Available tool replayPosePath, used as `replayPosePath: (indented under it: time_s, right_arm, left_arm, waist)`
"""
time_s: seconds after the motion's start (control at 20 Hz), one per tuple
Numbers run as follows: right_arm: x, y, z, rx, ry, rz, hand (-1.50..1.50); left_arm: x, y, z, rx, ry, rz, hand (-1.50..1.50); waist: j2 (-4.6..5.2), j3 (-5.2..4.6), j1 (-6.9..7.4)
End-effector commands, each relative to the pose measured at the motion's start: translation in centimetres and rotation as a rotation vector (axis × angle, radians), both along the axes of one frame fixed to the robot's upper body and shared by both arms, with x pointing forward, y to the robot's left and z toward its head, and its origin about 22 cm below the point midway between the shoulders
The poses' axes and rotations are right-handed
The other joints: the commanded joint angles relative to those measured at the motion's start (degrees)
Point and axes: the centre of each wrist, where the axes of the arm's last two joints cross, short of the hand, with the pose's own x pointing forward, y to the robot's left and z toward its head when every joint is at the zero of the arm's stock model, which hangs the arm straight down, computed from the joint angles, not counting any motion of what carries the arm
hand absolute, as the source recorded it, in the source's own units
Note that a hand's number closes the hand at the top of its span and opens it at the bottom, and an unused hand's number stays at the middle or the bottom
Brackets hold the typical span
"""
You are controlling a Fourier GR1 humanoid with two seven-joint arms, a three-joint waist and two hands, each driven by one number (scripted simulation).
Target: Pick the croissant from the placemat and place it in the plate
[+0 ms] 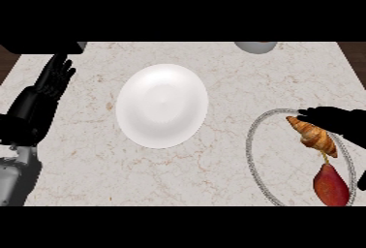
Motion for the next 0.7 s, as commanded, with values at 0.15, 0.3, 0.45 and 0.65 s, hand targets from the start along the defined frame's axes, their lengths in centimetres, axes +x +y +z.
replayPosePath:
  time_s: [0.15, 0.3, 0.45, 0.65]
  right_arm:
    - [3.0, 0.2, -3.4, -0.136, -0.031, -0.051, -1.5]
    - [2.4, -1.1, -5.3, -0.146, -0.022, -0.084, -1.5]
    - [3.7, 1.1, -5.3, -0.129, 0.001, -0.087, -1.5]
    - [2.3, -2.8, -7.7, -0.174, 0.034, -0.065, -1.5]
  left_arm:
    - [0.9, -0.1, -1.2, -0.011, 0.011, -0.015, 0.0]
    - [-0.5, 0.9, -1.1, 0.004, 0.008, -0.021, 0.0]
    - [0.5, -1.6, 0.5, -0.004, -0.003, -0.002, 0.0]
    - [-0.4, -0.8, -0.4, -0.002, 0.0, -0.008, 0.0]
  waist:
    - [0.27, 0.02, 0.44]
    - [0.08, 0.02, 0.17]
    - [0.03, 0.01, -0.12]
    - [0.02, 0.02, -0.1]
